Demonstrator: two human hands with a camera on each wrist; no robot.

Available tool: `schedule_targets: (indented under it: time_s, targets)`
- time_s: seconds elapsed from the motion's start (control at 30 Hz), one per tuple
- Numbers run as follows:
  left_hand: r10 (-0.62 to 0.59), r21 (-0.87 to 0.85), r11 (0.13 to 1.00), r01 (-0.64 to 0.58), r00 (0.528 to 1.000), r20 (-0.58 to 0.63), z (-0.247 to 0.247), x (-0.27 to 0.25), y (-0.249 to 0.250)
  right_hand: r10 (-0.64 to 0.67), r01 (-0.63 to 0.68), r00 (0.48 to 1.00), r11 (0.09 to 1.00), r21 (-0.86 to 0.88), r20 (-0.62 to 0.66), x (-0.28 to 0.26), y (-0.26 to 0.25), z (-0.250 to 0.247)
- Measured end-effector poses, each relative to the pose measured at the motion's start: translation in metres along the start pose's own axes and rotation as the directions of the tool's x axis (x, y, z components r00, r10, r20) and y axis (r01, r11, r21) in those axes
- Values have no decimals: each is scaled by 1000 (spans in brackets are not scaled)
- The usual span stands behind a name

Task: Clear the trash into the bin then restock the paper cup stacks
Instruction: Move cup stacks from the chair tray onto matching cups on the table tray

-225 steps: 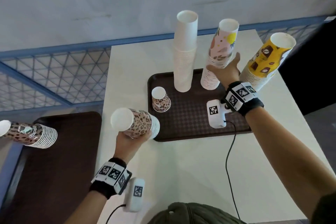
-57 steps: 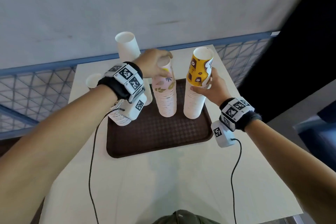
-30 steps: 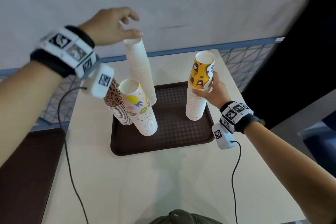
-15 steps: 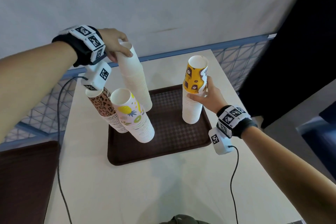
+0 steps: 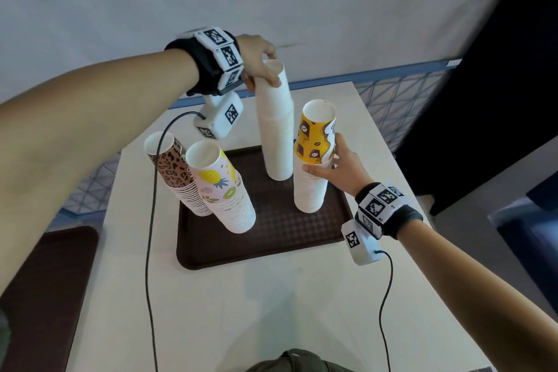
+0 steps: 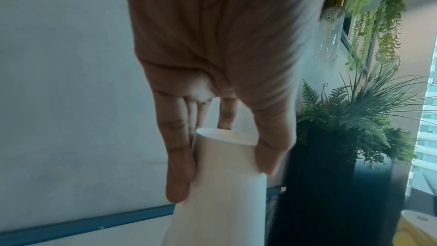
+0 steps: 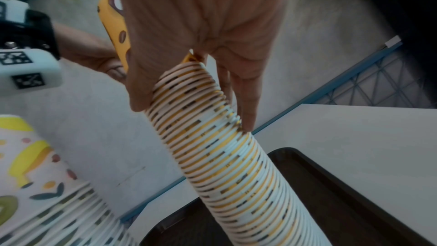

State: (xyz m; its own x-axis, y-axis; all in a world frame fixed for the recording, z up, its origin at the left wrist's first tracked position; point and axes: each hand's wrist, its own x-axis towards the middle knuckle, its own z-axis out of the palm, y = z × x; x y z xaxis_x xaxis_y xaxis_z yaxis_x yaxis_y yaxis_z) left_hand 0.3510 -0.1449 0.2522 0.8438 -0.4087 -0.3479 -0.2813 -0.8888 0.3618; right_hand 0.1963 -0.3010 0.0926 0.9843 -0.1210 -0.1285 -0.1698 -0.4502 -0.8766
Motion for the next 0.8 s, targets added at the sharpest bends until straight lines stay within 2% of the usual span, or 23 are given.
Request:
schedule_targets:
  time_s: [0.1,0.33,0.43,0.6,0.7,0.8]
  targets:
    - [48,-66,997,-47,999,22,9,-2,18,-31,31,999,999,-12,30,-5,-2,9]
    - [132,-37,991,-129,983,127,22,-7,54,-59,60,998,998,-20,30,-15,-9,24]
    - [168,6,985,-171,970,178,27,-8,61,-44,45,998,999,-7,48,-18,-4,22]
    - [220,95,966,-240,958,184,32,-10,62,-39,41,999,996,-74,27,-23,13,10]
    - [232,164,954,-252,964,129,31,-14,61,-55,53,996,998,-35,-69,-24,16,-2]
    - [220,199,955,-218,975,12,17,-32,61,-96,108,962,994,32,-254,-16,10,-22]
